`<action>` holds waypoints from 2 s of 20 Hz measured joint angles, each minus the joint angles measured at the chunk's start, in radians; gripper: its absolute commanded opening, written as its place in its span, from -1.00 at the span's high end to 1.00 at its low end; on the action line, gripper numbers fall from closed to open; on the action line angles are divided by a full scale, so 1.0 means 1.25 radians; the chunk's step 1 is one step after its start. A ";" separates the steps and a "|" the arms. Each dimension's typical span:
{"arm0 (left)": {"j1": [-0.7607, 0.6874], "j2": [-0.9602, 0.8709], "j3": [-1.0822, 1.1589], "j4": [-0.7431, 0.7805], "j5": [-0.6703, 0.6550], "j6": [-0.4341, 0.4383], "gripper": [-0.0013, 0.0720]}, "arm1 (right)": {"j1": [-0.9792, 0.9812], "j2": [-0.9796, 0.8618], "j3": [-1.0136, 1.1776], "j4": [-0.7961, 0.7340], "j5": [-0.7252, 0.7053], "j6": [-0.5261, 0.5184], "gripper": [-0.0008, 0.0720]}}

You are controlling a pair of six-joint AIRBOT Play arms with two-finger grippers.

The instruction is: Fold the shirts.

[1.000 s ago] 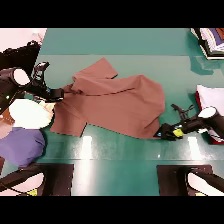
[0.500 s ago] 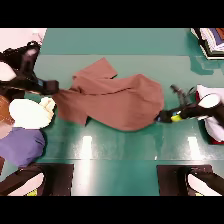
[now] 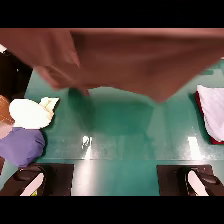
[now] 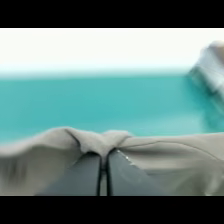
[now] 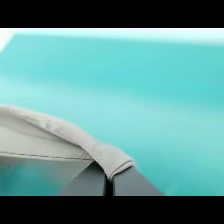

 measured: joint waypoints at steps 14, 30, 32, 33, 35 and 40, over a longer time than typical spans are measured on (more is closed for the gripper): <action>-0.001 -0.180 -0.035 -0.078 -0.028 0.074 0.90 | -0.218 -0.251 0.287 0.007 0.265 0.091 0.92; 0.004 -0.717 -0.113 -0.082 0.132 0.143 0.90 | 0.013 -0.764 0.219 -0.140 0.133 0.098 0.92; 0.011 -0.721 -0.090 -0.067 0.079 0.160 0.90 | 0.018 -0.757 0.217 -0.150 0.142 0.089 0.92; 0.014 -0.724 -0.085 -0.054 0.047 0.165 0.90 | 0.023 -0.746 0.199 -0.163 0.148 0.085 0.92; 0.017 -0.724 -0.089 -0.026 -0.015 0.174 0.90 | 0.040 -0.713 0.133 -0.197 0.150 0.079 0.92; 0.021 -0.727 -0.195 0.014 -0.062 0.179 0.89 | 0.091 -0.630 -0.097 -0.244 0.074 0.074 0.92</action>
